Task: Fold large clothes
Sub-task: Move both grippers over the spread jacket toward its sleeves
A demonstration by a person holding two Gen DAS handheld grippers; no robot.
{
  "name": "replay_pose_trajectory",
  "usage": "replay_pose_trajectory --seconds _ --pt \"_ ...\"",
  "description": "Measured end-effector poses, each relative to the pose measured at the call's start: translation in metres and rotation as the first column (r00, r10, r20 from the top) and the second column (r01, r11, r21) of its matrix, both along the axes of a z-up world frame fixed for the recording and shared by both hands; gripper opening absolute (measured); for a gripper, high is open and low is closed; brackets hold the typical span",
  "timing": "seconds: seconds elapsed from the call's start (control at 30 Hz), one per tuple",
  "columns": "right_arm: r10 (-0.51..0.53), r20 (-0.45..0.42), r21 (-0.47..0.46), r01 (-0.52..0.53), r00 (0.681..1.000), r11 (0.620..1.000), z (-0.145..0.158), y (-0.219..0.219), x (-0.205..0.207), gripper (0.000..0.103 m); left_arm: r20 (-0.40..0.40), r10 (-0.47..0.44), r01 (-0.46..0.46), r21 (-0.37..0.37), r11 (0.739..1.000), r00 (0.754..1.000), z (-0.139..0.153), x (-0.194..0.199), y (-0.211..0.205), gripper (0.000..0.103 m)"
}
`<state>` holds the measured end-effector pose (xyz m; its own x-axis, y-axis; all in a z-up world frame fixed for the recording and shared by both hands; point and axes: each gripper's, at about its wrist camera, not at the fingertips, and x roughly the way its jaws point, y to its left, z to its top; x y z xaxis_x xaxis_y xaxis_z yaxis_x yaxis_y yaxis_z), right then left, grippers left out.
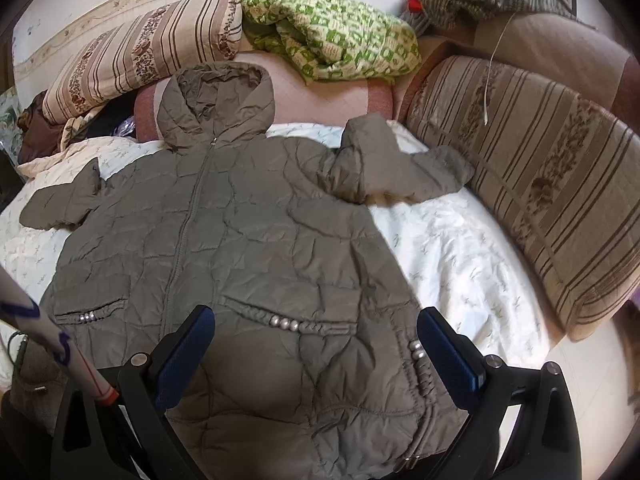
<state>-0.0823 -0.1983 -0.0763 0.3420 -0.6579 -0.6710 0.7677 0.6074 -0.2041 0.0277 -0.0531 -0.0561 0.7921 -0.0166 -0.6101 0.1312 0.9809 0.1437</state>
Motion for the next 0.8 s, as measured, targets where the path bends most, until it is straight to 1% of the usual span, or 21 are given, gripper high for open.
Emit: replay_pose_trajectory --seconds 0.07,0.1,0.2,0.23,0.33,0.43,0.5,0.6,0.7,0.73,0.8 --pt "0.001 0.015 -0.069 0.000 1.000 0.998 0.005 0.005 0.001 0.103 0.000 0.008 -0.008 -0.006 1.000 1.000 0.003 0.006 0.003 0.101" --pt "0.007 0.016 -0.104 -0.005 1.000 0.995 0.009 0.007 0.003 0.103 -0.003 0.013 -0.013 -0.020 1.000 1.000 0.005 0.012 0.006 0.101" --pt "0.028 0.018 -0.153 -0.025 0.999 0.988 0.021 0.009 0.007 0.103 0.006 0.037 -0.037 -0.041 0.998 0.999 0.012 0.020 0.015 0.101" --pt "0.031 0.014 -0.150 -0.029 0.999 0.988 0.026 0.007 0.009 0.103 0.014 0.046 -0.045 -0.040 0.998 0.999 0.013 0.020 0.015 0.101" --pt "0.044 0.032 -0.084 -0.041 0.999 0.996 0.032 0.005 0.012 0.103 0.051 0.087 -0.084 -0.054 0.995 0.995 0.021 0.020 0.022 0.101" --pt "0.051 0.043 -0.028 -0.050 0.998 0.998 0.032 0.004 0.015 0.103 0.050 0.114 -0.110 -0.083 0.991 0.992 0.022 0.020 0.030 0.101" --pt "0.052 0.028 -0.008 -0.051 0.998 0.999 0.028 0.005 0.018 0.103 0.024 0.119 -0.117 -0.085 0.990 0.993 0.018 0.023 0.033 0.101" --pt "0.051 0.008 -0.006 -0.051 0.999 0.999 0.023 0.008 0.022 0.103 -0.025 0.112 -0.114 -0.086 0.990 0.993 0.010 0.026 0.034 0.101" --pt "0.048 -0.008 -0.005 -0.048 0.999 0.999 0.018 0.009 0.023 0.103 -0.078 0.088 -0.095 -0.095 0.991 0.993 -0.001 0.028 0.033 0.101" --pt "0.048 0.004 -0.007 -0.048 0.999 0.999 0.019 0.010 0.023 0.103 -0.090 0.080 -0.089 -0.099 0.991 0.993 -0.004 0.028 0.032 0.101" --pt "0.047 -0.001 -0.004 -0.047 0.999 0.999 0.017 0.008 0.024 0.103 -0.113 0.062 -0.073 -0.096 0.993 0.992 -0.010 0.028 0.029 0.101"
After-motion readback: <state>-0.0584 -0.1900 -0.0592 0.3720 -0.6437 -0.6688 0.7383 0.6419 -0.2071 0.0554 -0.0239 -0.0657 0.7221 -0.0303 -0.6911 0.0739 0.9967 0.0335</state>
